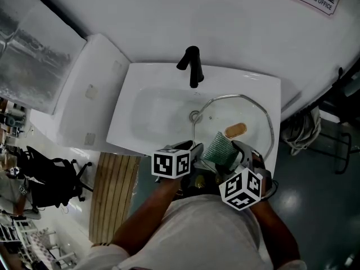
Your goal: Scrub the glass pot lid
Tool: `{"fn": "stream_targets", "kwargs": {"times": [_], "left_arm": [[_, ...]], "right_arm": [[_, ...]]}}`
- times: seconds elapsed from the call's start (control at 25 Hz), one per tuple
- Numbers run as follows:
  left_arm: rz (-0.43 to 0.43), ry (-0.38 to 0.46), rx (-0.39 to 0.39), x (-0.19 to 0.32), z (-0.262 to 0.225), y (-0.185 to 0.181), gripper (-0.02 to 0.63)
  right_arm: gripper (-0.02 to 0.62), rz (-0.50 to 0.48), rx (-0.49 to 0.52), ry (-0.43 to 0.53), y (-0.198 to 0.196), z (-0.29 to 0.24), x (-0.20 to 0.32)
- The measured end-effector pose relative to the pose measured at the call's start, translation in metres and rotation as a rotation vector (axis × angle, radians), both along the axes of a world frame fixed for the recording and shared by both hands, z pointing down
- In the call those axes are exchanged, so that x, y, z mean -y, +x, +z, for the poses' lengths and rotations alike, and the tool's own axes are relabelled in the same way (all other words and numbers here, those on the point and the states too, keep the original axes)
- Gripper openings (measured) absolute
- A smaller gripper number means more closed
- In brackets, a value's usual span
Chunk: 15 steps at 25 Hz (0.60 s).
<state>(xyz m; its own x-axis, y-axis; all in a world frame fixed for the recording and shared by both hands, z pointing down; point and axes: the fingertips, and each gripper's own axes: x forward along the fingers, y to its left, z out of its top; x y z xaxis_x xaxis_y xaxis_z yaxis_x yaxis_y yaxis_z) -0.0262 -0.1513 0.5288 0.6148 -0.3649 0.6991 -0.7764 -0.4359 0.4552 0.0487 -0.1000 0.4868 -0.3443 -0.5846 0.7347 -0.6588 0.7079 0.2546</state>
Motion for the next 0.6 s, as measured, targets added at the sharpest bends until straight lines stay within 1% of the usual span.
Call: {"fn": "stream_targets", "kwargs": {"times": [0.08, 0.16, 0.36, 0.6], "left_arm": [[0.0, -0.001, 0.0, 0.0, 0.0, 0.0, 0.183], [0.001, -0.003, 0.001, 0.001, 0.001, 0.0, 0.183], [0.004, -0.003, 0.001, 0.001, 0.001, 0.0, 0.183], [0.005, -0.008, 0.0, 0.0, 0.001, 0.0, 0.183]], "right_arm": [[0.348, 0.005, 0.012, -0.004, 0.004, 0.0, 0.0], [0.348, 0.021, 0.051, -0.012, 0.009, -0.003, 0.001], [0.348, 0.104, 0.2, -0.047, 0.035, -0.017, 0.012], [0.348, 0.214, 0.382, -0.152, 0.074, -0.018, 0.031]]}}
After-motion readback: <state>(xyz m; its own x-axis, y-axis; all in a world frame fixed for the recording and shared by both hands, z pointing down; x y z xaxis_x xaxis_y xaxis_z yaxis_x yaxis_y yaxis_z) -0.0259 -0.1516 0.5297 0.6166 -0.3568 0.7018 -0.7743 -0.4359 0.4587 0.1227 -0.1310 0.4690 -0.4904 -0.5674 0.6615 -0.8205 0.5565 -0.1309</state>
